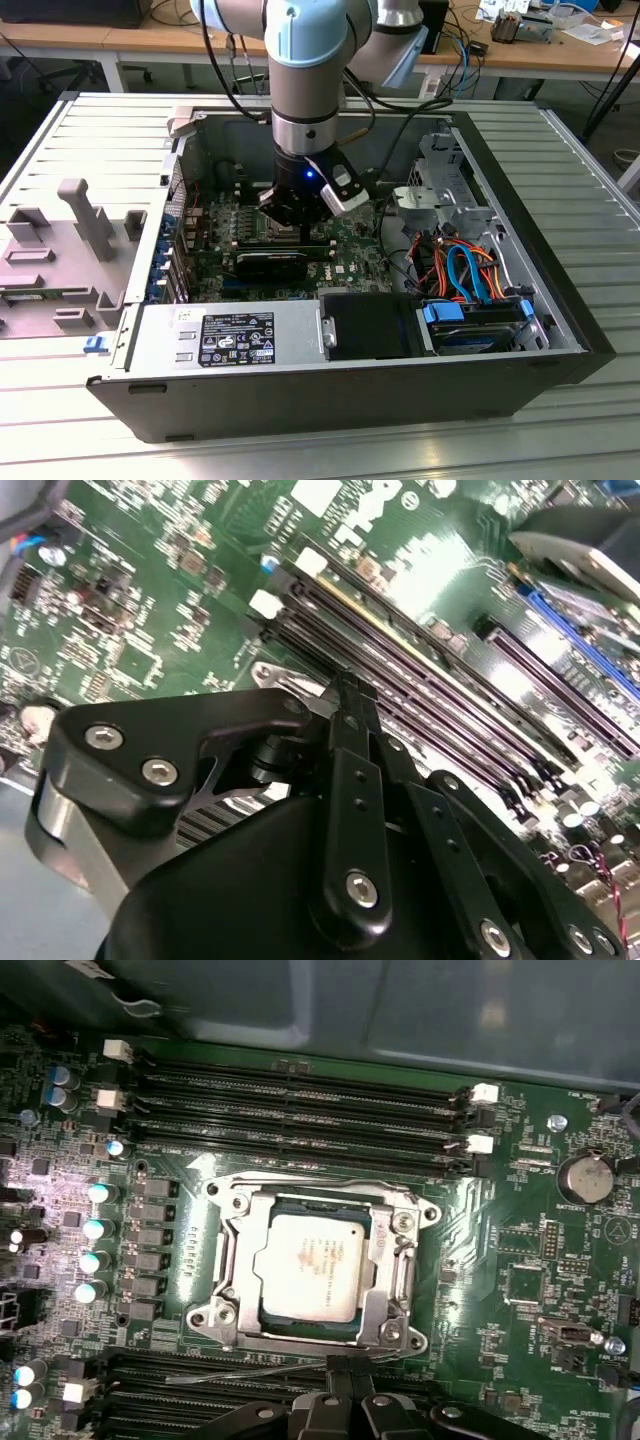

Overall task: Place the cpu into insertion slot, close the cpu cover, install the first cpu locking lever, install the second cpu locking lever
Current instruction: 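Install the second cpu locking lever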

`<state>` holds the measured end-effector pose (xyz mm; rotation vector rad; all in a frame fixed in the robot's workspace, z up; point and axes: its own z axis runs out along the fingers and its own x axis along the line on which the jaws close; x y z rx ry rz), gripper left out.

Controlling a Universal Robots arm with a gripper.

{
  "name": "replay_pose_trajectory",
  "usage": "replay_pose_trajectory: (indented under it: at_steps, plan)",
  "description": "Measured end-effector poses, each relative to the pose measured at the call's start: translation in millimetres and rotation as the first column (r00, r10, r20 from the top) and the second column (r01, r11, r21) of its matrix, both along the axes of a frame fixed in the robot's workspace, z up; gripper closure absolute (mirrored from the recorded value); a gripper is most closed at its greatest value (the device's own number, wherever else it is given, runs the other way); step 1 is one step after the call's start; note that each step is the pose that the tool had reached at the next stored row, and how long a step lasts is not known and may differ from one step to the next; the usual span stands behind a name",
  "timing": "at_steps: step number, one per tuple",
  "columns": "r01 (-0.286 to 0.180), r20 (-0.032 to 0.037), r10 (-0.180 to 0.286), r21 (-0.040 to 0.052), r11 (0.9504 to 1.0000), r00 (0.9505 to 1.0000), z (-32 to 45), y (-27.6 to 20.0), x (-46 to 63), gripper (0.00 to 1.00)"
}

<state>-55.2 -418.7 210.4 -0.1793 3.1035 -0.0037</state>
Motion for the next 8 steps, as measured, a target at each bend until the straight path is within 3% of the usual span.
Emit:
replay_pose_trajectory:
  at_steps: [8]
  plan:
    - [0.000, 0.0002, 0.000, 0.0016, 1.0000, 1.0000, -0.6, 0.0, -30.2, 0.89]
